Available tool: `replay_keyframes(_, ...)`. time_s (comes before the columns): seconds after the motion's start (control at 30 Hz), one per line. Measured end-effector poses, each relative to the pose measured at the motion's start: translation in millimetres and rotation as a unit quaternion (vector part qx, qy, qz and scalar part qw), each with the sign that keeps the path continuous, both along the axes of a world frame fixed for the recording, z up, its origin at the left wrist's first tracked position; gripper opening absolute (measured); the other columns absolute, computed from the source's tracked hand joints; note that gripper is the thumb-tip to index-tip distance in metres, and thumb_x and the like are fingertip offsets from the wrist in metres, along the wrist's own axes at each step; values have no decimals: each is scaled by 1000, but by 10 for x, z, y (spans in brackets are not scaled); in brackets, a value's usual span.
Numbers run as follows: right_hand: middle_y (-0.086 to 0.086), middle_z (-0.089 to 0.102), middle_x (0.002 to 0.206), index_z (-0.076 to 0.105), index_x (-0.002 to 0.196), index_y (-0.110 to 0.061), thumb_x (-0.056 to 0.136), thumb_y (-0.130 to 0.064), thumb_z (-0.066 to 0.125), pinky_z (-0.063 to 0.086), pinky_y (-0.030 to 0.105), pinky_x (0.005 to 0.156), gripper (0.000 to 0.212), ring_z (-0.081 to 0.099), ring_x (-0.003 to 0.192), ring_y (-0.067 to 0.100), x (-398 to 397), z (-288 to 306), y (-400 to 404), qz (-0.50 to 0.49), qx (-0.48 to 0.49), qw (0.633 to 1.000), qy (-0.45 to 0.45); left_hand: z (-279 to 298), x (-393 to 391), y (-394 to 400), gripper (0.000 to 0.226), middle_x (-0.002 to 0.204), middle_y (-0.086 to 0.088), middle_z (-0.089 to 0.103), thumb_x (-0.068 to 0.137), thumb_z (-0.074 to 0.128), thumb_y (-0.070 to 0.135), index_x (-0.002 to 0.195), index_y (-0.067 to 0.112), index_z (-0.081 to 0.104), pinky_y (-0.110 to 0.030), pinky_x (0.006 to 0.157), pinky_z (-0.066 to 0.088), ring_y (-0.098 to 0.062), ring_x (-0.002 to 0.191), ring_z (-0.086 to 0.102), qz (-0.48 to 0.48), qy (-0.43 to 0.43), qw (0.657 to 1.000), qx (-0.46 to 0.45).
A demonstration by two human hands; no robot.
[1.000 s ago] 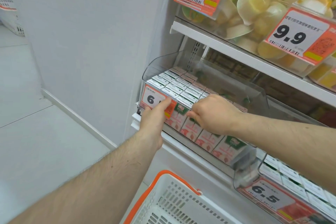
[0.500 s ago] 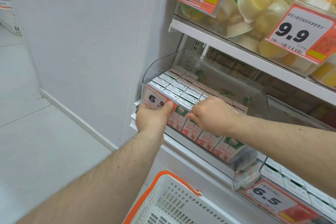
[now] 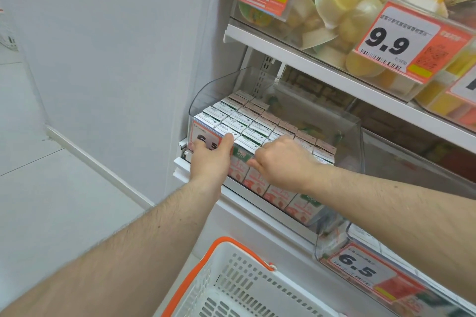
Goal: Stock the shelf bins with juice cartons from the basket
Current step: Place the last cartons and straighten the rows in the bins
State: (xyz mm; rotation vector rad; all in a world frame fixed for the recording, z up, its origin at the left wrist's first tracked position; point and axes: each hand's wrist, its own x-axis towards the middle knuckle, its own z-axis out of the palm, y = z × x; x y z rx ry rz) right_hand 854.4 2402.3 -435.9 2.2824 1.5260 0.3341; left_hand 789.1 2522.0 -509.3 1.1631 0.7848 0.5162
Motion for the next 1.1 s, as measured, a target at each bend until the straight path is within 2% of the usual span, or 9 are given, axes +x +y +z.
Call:
replay_keyframes(0.2,2,63,81,34,67,-16,106,-42,28,33,33,71,47,46,65,22,-87,-33,14,-27,-2,998,-63,-33,44,80,95,129,11,57,56,59,72,138,27,41,-38,100,46,-14,114,58,-7,-15,1000,7)
replay_keyframes(0.33,5,64,104,53,102,-17,99,-30,45,31,36,72,16,56,84,25,-251,-57,-31,-101,8,993,-53,29,11,87,105,145,6,44,60,58,78,148,28,28,-34,100,38,-19,127,48,-27,16,1000,7)
replay_keyframes(0.47,11,58,115,45,119,-11,90,-31,52,37,41,80,36,56,99,28,-444,-43,-187,-179,35,983,3,88,-47,-34,99,154,-1,32,83,57,65,155,18,8,-35,101,32,-24,138,35,19,44,999,-14)
replay_keyframes(0.63,8,62,103,54,105,-13,89,-27,49,33,39,75,21,57,97,32,-717,333,-737,-120,205,971,4,293,-237,-562,68,133,1,51,82,64,44,138,15,39,-32,89,36,-19,118,49,0,1,997,71)
replay_keyframes(0.73,0,58,71,55,74,-15,91,-26,46,38,37,63,21,54,70,27,-706,573,-1412,-113,395,912,1,440,-457,-936,34,113,8,57,91,62,34,120,20,53,-29,88,39,-13,106,54,-131,-17,961,242)
replay_keyframes(0.8,2,61,76,56,74,-14,97,-34,42,44,38,69,34,56,76,26,-445,638,-1745,-252,439,853,129,407,-539,-1173,18,100,13,61,92,61,32,108,25,57,-28,86,44,-8,94,57,-252,-13,916,312)
replay_keyframes(0.9,15,68,106,65,104,-10,102,-53,20,47,39,90,62,61,101,33,59,514,-1923,-456,328,779,278,263,-545,-1462,37,107,12,63,85,67,46,114,25,59,-30,94,48,-3,96,59,-345,14,879,328)
replay_keyframes(1.0,9,60,121,37,149,-14,97,-66,7,42,36,92,79,56,108,25,316,296,-1903,-499,255,742,367,238,-505,-1639,78,118,13,65,62,62,75,125,28,57,-40,97,51,-7,109,61,-369,32,871,322)
replay_keyframes(1.1,2,22,161,12,156,-27,91,-76,9,17,50,117,82,23,147,28,424,194,-1798,-492,270,687,461,217,-436,-1713,48,105,13,69,70,65,66,105,34,62,-41,91,53,-8,101,65,-348,24,875,337)
